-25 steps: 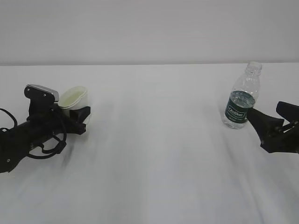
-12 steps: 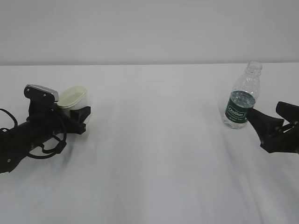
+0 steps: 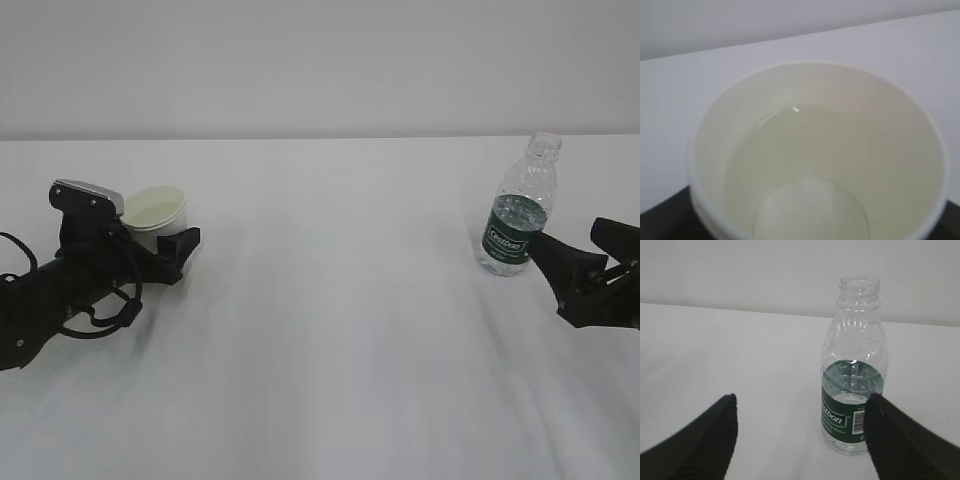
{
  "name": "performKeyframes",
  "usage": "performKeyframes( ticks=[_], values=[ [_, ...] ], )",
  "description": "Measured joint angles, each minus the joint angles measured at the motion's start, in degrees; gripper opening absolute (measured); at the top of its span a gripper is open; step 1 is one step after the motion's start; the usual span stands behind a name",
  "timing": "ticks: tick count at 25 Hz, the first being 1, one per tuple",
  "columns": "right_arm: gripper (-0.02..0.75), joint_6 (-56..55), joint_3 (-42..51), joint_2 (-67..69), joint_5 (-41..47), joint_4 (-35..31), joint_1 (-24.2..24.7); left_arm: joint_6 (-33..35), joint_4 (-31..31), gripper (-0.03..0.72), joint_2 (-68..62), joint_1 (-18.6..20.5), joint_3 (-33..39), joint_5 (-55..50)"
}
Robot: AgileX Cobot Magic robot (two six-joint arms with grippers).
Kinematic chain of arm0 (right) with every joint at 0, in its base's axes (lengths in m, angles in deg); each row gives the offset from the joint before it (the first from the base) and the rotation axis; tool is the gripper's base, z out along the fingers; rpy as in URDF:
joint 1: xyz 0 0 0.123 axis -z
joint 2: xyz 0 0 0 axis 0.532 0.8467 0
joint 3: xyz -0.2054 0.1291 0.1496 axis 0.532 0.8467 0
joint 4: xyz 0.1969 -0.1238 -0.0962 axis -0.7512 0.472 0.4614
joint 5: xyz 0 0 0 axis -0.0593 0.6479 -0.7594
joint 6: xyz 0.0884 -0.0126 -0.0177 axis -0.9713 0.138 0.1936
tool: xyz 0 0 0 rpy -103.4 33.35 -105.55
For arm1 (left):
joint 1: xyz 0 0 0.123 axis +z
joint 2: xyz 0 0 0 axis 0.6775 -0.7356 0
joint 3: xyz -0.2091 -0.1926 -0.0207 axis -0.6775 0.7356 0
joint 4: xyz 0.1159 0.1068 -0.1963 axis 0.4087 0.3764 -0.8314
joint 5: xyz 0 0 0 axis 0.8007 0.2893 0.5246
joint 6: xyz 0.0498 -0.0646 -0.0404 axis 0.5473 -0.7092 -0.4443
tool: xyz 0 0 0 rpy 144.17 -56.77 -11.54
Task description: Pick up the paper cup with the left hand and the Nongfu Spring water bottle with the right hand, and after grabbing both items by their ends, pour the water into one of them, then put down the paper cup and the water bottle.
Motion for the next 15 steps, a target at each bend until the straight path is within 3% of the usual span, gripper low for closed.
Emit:
performKeyframes(
  ticks=[5, 10, 15],
  values=[
    [0.588, -0.10, 0.00, 0.00, 0.00, 0.00, 0.00, 0.00, -0.81, 0.678, 0.00, 0.00, 0.00, 0.09],
    [0.588, -0.10, 0.00, 0.00, 0.00, 0.00, 0.00, 0.00, -5.41, 0.674, 0.11, 0.00, 2.61, 0.34],
    [0.588, -0.10, 0.00, 0.00, 0.00, 0.00, 0.00, 0.00, -6.18, 0.646, 2.42, 0.00, 5.89, 0.34]
  ],
)
